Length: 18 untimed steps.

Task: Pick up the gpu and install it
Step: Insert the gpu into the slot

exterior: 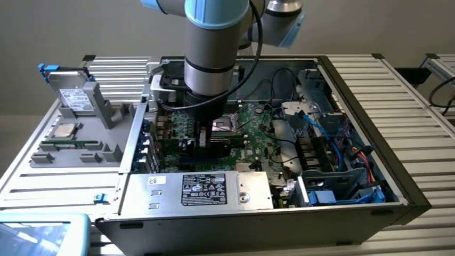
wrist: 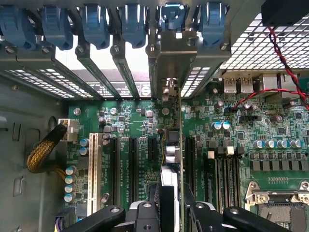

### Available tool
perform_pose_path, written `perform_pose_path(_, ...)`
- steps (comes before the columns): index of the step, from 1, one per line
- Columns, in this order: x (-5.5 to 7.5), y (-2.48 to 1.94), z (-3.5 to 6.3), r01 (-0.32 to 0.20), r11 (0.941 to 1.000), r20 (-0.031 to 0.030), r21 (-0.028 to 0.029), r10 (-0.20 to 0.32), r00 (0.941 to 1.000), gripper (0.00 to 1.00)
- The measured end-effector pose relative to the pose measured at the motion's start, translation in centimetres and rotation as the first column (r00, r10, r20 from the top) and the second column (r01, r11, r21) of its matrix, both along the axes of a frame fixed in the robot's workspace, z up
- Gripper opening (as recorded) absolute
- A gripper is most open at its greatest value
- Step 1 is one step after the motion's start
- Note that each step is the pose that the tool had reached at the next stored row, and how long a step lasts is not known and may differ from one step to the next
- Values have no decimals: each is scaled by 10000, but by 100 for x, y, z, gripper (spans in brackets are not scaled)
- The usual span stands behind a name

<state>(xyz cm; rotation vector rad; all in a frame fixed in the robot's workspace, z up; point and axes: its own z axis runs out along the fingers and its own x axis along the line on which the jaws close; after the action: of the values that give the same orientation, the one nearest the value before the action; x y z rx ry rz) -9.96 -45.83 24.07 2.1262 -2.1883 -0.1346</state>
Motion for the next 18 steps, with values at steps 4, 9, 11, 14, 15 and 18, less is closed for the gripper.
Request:
perform_pose_path(4, 0, -1, 0, -1, 10000, -2, -6, 1, 10000, 29)
perform_pose_path(9, 1, -1, -6, -3, 10000, 0, -8, 3, 10000, 29)
perform_pose_path(11, 1, -1, -5, -3, 10000, 0, -10, 3, 10000, 29)
perform_pose_path(14, 0, -1, -5, -1, 10000, 0, -10, 1, 10000, 29)
perform_pose_path(15, 0, 0, -5, -1, 10000, -1, -10, 1, 10000, 29)
perform_pose_path(18, 1, 3, -5, -3, 10000, -1, -12, 3, 10000, 29)
